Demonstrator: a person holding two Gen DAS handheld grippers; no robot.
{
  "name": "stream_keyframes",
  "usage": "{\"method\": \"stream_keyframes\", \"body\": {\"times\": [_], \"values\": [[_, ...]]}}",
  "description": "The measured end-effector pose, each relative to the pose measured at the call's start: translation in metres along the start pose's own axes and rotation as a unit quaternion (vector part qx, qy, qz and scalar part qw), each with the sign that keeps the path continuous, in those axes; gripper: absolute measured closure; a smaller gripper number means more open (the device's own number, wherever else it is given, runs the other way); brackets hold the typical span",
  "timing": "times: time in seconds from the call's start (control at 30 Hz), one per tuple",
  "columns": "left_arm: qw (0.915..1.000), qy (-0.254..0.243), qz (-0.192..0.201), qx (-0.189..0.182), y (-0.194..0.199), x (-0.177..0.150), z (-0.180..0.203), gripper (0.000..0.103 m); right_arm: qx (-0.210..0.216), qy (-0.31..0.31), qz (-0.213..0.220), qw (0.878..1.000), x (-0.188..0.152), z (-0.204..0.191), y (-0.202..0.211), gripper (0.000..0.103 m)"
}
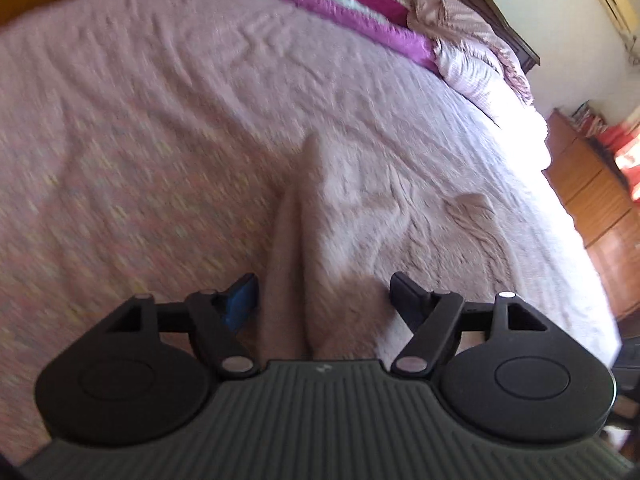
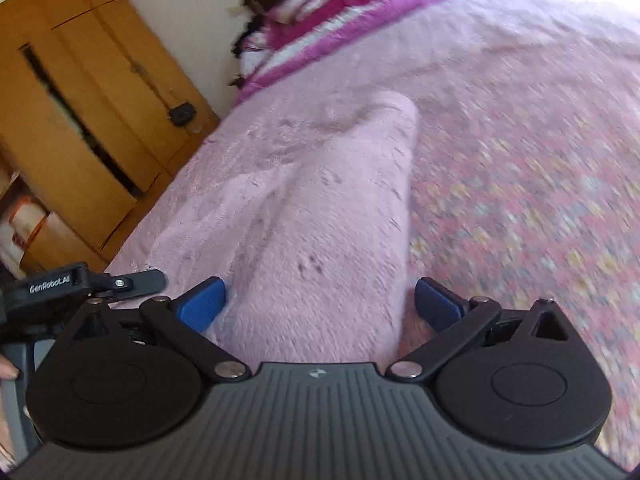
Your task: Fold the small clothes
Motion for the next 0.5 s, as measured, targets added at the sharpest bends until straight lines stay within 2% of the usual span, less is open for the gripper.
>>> {"method": "stream_keyframes", "body": {"times": [0.1,0.17,0.23,0.33,0.37,0.4,0.47,0.5], "values": [[0.9979,0.042,-0.021,-0.044,-0.010,-0.007,-0.003,0.030,0.027,-0.014,-0.012,0.999,0.002,-0.001,-0.008,0.000],[0.9904,0.076,-0.051,-0.104,-0.018,-0.011,-0.006,0.030,0.042,-0.035,-0.015,0.998,0.005,0.003,-0.013,0.000],[0.9862,0.101,-0.053,-0.120,-0.022,-0.013,-0.010,0.033,0.056,-0.046,-0.030,0.997,0.010,0.006,-0.018,0.000],[0.9830,0.120,-0.060,-0.125,-0.024,-0.013,-0.016,0.050,0.074,-0.073,-0.051,0.993,0.019,0.007,-0.022,0.000],[0.9814,0.129,-0.060,-0.129,-0.024,-0.014,-0.019,0.057,0.079,-0.087,-0.054,0.992,0.021,0.008,-0.022,0.003],[0.9804,0.137,-0.057,-0.130,-0.023,-0.014,-0.020,0.059,0.076,-0.097,-0.058,0.991,0.023,0.009,-0.023,0.008],[0.9819,0.129,-0.053,-0.128,-0.018,-0.013,-0.017,0.062,0.048,-0.104,-0.068,0.991,0.028,0.010,-0.024,0.033],[0.9832,0.122,-0.050,-0.126,-0.014,-0.013,-0.015,0.063,0.043,-0.106,-0.070,0.991,0.031,0.009,-0.022,0.037]]}}
Point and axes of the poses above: each gripper's, at about its wrist camera, not at the fingertips, and y roughly against the way its jaws point, z to its right, x to its top, the point moved 4 cm from there along -y, roughly the way its jaws point, and after that the axes turned 2 degrees about z, right-handed, at the moved point
